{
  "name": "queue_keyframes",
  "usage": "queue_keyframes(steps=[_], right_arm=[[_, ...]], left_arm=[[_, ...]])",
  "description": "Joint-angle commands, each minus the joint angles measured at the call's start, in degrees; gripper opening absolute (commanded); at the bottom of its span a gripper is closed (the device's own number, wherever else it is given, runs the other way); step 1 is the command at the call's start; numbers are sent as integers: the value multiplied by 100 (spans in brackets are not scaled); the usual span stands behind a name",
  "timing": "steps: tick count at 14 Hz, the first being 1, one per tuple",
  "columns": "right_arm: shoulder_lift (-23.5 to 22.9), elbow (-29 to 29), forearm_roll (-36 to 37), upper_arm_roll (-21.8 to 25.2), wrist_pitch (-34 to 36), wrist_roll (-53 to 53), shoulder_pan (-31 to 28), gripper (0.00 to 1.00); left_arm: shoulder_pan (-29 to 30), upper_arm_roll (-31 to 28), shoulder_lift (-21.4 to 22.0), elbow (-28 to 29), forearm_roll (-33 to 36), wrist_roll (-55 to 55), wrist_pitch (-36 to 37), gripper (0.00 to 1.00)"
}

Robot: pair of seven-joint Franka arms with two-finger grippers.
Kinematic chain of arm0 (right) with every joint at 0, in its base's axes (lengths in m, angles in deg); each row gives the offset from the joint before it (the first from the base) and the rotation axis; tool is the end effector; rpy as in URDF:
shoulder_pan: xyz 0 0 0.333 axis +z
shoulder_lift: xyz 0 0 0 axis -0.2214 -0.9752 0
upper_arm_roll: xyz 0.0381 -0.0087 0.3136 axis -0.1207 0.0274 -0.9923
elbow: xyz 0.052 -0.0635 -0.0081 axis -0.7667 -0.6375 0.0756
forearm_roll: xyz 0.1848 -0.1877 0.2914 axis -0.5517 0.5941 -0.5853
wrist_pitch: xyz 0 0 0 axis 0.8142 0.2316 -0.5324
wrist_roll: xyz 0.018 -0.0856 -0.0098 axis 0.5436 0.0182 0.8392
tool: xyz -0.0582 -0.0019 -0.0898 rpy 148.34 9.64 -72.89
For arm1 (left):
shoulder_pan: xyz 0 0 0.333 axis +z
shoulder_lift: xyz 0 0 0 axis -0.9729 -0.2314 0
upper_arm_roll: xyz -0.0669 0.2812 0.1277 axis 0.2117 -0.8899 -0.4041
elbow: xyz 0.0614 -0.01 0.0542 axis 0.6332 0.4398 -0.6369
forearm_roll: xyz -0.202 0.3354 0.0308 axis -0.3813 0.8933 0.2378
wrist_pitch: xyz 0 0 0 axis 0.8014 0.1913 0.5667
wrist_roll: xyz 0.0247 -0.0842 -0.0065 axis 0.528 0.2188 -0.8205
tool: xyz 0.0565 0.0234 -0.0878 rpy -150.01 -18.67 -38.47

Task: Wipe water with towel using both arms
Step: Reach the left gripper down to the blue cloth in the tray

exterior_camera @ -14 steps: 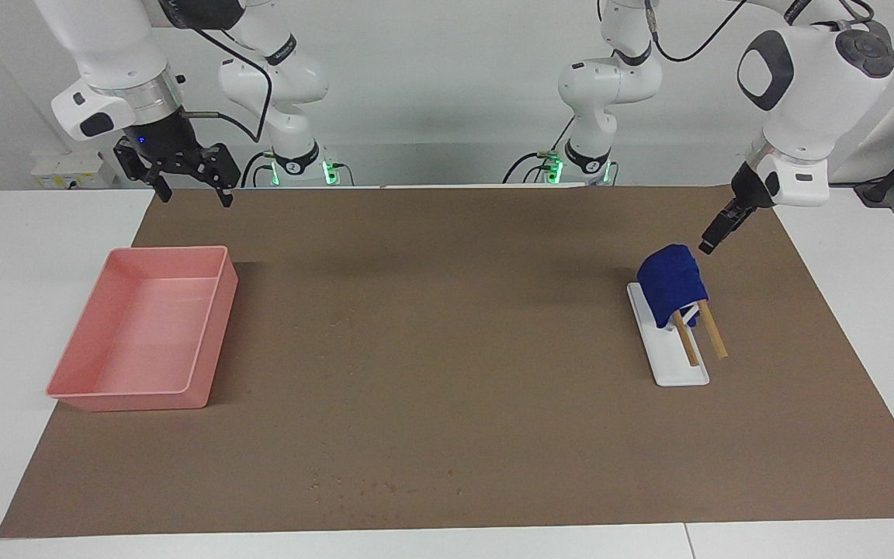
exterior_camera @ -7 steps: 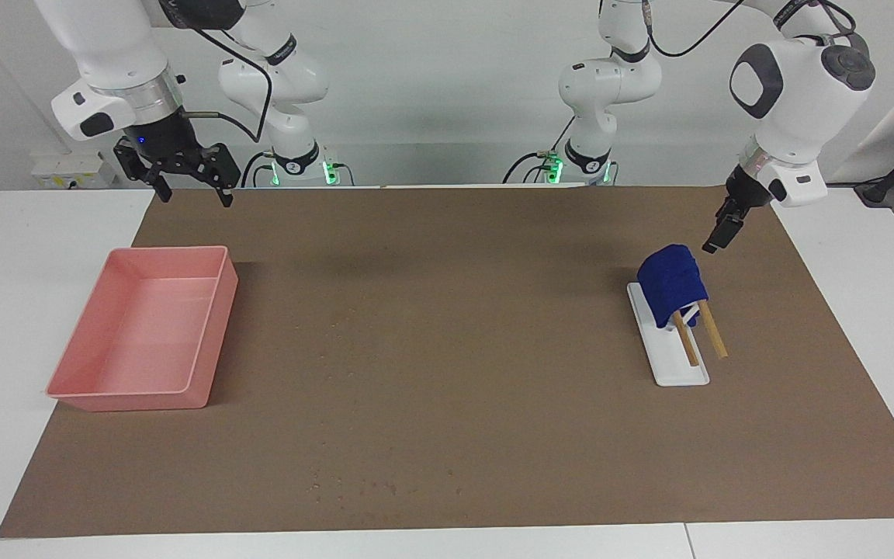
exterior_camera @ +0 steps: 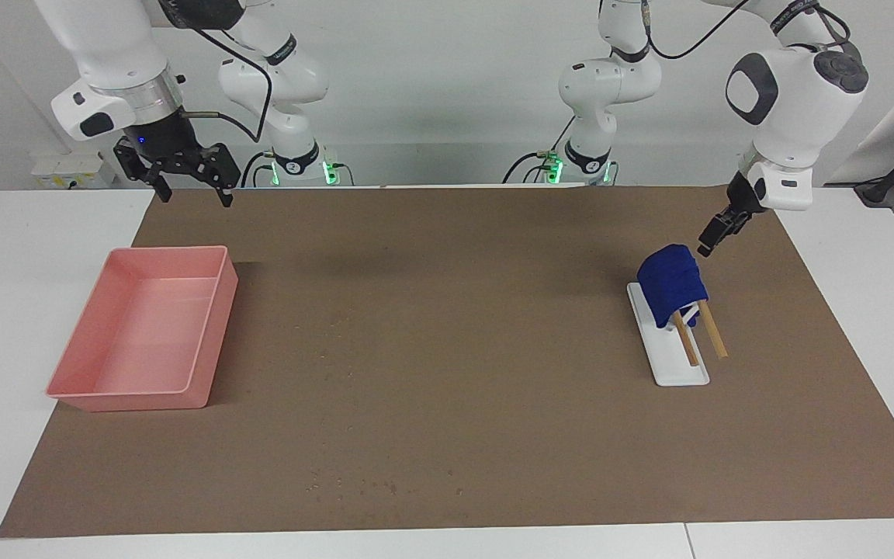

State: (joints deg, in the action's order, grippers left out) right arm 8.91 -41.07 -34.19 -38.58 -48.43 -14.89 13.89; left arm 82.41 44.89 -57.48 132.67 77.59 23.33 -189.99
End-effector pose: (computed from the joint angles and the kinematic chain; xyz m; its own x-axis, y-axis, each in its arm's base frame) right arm 0.5396 0.0161 0.6416 0.9929 -0.1187 -0.0053 -0.1185 -0.9926 0.0278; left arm 0.5108 0.0457 0.4967 0.9209 0.3890 0.0259 0.3893 -0.9211 -0.0096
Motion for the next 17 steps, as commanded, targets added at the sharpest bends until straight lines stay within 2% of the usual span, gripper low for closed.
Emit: queue_keyframes(steps=[1,6,10,14,17], right_arm=[[154,-166,-63,-15,31,127,-57,100],[163,-183,-63,-15,31,135,-57,100],[172,-192,-63,-15,31,135,-57,100],[180,-210,-63,-15,31,135,-66,100],[189,-227,-63,-15,31,144,-66,100]], left_arm=[[45,20,80,323,382,1229,-170,100],[-51,55,-165,473,383,1320,-407,100],[-69,64,-201,745,383,1259,-732,100],[-148,73,-201,798,374,1091,-733,99],[-254,73,-201,798,313,1021,-698,80]])
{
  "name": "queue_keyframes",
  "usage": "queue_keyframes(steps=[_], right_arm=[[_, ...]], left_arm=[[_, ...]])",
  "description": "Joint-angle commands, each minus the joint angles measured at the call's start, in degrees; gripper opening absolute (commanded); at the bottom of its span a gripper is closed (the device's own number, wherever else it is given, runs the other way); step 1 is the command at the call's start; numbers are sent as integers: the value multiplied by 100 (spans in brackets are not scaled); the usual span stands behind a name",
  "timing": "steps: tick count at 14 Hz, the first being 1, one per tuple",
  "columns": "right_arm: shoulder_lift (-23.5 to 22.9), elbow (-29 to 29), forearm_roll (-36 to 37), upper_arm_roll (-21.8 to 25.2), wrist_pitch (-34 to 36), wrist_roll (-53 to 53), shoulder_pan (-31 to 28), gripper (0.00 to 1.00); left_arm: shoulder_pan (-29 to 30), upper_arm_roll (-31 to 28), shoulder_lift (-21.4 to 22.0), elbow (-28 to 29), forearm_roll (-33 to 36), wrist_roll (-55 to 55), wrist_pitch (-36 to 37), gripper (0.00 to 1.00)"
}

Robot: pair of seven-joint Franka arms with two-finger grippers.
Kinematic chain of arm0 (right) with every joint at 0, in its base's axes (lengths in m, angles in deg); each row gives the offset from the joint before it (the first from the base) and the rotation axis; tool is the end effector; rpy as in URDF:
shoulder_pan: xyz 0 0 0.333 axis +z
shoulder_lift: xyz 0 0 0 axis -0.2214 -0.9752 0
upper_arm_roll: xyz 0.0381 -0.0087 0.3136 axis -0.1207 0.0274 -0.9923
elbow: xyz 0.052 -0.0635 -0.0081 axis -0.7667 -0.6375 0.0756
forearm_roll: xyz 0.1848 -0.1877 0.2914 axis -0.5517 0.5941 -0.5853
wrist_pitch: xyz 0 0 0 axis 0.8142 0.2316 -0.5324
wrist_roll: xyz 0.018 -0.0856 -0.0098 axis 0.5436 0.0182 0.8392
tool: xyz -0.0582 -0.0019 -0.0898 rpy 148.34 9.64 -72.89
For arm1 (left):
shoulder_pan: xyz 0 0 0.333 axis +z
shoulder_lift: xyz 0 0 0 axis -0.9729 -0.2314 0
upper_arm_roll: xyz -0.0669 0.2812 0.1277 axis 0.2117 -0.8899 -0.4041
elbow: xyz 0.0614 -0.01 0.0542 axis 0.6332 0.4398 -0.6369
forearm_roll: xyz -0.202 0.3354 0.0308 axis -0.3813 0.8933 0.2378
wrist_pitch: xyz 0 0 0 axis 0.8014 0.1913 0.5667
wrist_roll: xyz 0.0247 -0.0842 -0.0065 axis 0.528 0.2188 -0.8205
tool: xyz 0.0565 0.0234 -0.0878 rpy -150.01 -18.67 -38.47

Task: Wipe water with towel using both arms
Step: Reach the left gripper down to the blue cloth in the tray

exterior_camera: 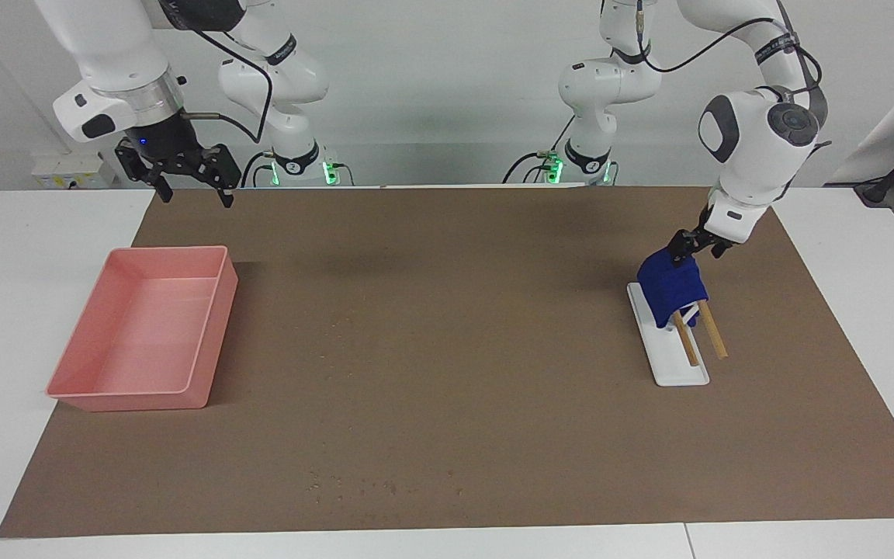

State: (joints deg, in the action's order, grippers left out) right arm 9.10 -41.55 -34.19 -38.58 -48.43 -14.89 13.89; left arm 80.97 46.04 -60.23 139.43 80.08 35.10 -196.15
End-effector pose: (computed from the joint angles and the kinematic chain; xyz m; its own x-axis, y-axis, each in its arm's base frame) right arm 0.5385 0.0160 0.6394 0.9929 -0.1187 -0.0103 -0.1183 -0.9926 0.0286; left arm 0.5070 0.0245 0.4262 0.9914 0.1268 -0.0312 0.1248 -0.9904 -0.0590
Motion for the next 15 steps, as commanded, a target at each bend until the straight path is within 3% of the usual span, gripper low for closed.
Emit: queue_keyframes(steps=[1,6,8,10,12,15], right_arm=[[170,-179,-63,-15,31,144,-66,100],[222,-276,-63,-6,31,144,-66,100],[223,-285,-63,-6,31,144,-66,100],[223,-285,-63,-6,31,144,-75,100],[223,-285,-63,-6,31,144,-75,100],[223,-285,-63,-6,31,144,-66,100]], left_arm=[[-118,-33,66,130,37,-191,-82,73],[-215,-33,83,210,-25,-235,-64,50],[-233,-33,75,201,-25,-253,-20,36],[-233,-15,66,131,-25,-288,93,34],[-233,2,66,131,-25,-296,138,24],[-233,20,-31,-158,-42,-296,401,23]])
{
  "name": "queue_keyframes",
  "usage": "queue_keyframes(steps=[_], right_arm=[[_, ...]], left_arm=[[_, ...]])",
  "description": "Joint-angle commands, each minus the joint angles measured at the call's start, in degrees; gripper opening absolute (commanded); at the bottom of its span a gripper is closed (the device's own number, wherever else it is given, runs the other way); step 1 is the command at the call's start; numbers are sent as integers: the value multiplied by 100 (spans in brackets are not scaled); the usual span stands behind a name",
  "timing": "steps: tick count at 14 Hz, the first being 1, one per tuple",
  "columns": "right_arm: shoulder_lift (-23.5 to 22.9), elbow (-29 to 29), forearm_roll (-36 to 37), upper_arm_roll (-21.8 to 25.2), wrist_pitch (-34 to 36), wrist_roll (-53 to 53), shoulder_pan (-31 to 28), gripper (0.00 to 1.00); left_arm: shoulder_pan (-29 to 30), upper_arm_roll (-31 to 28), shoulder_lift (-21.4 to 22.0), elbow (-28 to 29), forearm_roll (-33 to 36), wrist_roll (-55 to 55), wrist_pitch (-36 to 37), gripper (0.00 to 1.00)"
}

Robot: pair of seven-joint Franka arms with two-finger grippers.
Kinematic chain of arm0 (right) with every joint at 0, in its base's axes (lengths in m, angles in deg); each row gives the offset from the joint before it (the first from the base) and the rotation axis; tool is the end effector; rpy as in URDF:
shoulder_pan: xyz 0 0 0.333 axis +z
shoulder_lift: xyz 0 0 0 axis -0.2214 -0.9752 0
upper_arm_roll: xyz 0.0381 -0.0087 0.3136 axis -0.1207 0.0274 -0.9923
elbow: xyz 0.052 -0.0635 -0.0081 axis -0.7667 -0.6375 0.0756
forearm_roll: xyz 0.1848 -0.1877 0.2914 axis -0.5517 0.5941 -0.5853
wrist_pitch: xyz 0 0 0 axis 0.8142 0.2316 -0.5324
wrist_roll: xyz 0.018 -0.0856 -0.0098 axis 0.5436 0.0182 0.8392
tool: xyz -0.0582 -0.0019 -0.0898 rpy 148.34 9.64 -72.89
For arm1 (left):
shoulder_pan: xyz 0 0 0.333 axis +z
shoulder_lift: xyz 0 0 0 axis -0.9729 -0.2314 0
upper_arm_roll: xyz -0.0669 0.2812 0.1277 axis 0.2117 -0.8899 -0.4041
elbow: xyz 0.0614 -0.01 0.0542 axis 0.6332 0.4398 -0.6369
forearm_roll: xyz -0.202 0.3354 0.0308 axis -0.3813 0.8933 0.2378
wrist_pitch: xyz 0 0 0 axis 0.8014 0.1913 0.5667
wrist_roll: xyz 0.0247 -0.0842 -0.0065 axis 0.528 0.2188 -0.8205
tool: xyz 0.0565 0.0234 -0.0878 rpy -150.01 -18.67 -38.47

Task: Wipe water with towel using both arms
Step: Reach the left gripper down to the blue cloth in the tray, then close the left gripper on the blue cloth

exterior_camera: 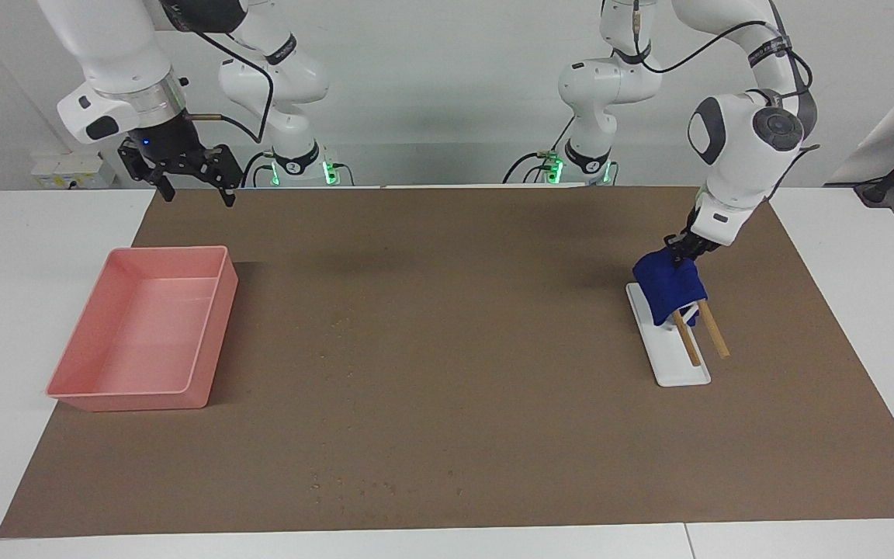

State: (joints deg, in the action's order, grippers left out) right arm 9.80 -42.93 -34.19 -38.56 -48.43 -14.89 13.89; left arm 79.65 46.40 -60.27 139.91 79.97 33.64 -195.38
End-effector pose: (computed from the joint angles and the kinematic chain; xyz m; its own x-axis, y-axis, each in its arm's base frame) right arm 0.5344 0.0158 0.6347 0.9926 -0.1190 -0.0220 -0.1183 -0.9925 0.0306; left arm 0.5041 0.0095 0.4209 0.9908 0.1247 -0.0521 0.1214 -0.9907 -0.0616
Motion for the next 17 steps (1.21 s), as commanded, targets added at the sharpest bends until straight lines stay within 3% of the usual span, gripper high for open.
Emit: queue_keyframes(steps=[1,6,7,8,10,17], right_arm=[[152,-146,-63,-9,31,144,-65,100],[152,-146,-63,-9,31,144,-65,100],[152,-146,-63,-9,31,144,-65,100],[152,-146,-63,-9,22,144,-65,100],[152,-146,-63,-9,31,144,-74,100],[152,-155,-63,-9,31,144,-66,100]], left_arm=[[-101,10,-96,-355,-32,-151,464,23],[-101,80,-132,-489,-67,-230,606,25],[-101,81,-132,-480,-67,-230,606,29],[-101,81,-132,-471,-58,-230,597,46],[-101,81,-132,-471,-58,-230,571,57],[-101,81,-123,-418,-58,-318,544,33]])
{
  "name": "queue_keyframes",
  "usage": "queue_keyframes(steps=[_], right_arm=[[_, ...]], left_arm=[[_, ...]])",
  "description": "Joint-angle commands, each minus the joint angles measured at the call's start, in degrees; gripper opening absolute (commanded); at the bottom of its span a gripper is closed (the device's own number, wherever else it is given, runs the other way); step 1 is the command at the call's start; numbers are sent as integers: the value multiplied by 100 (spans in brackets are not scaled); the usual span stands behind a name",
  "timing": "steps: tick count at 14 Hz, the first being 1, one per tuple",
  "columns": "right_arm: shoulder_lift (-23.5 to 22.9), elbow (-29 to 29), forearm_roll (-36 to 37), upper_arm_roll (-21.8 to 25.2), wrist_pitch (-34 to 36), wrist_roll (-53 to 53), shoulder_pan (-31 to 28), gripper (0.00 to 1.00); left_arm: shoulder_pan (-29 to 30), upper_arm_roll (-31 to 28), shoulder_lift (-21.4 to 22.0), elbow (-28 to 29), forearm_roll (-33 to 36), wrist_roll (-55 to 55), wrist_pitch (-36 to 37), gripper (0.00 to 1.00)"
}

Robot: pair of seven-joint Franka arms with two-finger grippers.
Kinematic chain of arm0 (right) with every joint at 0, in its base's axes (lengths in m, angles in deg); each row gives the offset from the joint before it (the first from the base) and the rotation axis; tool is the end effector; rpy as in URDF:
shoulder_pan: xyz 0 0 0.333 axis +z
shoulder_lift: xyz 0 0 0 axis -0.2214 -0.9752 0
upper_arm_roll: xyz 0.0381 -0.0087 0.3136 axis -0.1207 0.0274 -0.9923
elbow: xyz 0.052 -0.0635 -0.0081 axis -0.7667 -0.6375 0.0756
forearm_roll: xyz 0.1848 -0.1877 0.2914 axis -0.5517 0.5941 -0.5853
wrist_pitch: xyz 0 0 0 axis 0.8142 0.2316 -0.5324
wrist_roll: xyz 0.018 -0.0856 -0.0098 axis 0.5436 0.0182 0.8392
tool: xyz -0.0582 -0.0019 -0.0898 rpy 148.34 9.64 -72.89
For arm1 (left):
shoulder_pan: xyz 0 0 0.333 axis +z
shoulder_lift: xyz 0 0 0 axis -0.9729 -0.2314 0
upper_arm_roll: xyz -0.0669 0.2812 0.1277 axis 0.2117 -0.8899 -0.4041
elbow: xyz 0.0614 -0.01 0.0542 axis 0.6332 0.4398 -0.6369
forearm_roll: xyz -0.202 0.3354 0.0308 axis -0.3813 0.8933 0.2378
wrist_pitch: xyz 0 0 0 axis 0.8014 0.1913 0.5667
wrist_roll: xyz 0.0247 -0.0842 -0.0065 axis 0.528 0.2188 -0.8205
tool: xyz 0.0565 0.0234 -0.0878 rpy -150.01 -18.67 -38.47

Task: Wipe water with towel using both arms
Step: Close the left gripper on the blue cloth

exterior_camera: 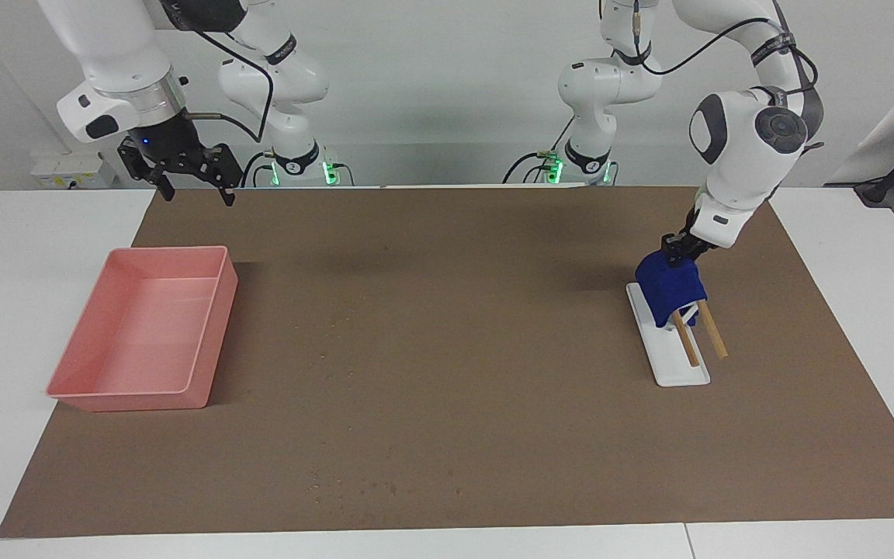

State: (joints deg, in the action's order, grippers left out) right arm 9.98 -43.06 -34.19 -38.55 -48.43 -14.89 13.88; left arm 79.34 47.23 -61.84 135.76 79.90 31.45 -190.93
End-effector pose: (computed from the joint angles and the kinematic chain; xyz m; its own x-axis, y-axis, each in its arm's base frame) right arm 0.5334 0.0155 0.6354 0.9926 -0.1194 -0.0211 -0.1187 -0.9925 0.0305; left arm 0.5145 -0.0002 0.4338 0.9857 0.1474 -0.0817 0.1419 -0.9874 -0.0694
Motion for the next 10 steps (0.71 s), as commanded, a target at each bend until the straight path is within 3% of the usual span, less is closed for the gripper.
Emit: queue_keyframes(steps=[1,5,9,10], right_arm=[[144,-142,-63,-1,31,153,-74,100],[144,-151,-63,8,22,153,-65,100],[144,-151,-63,8,22,135,-65,100],[144,-142,-63,-1,22,135,-65,100]], left_arm=[[-69,-3,33,-3,-51,-89,100,30],[-61,-11,33,-47,-51,-80,152,25],[-52,-11,33,-56,-51,-80,170,0],[-52,-11,33,-56,-51,-89,170,0]])
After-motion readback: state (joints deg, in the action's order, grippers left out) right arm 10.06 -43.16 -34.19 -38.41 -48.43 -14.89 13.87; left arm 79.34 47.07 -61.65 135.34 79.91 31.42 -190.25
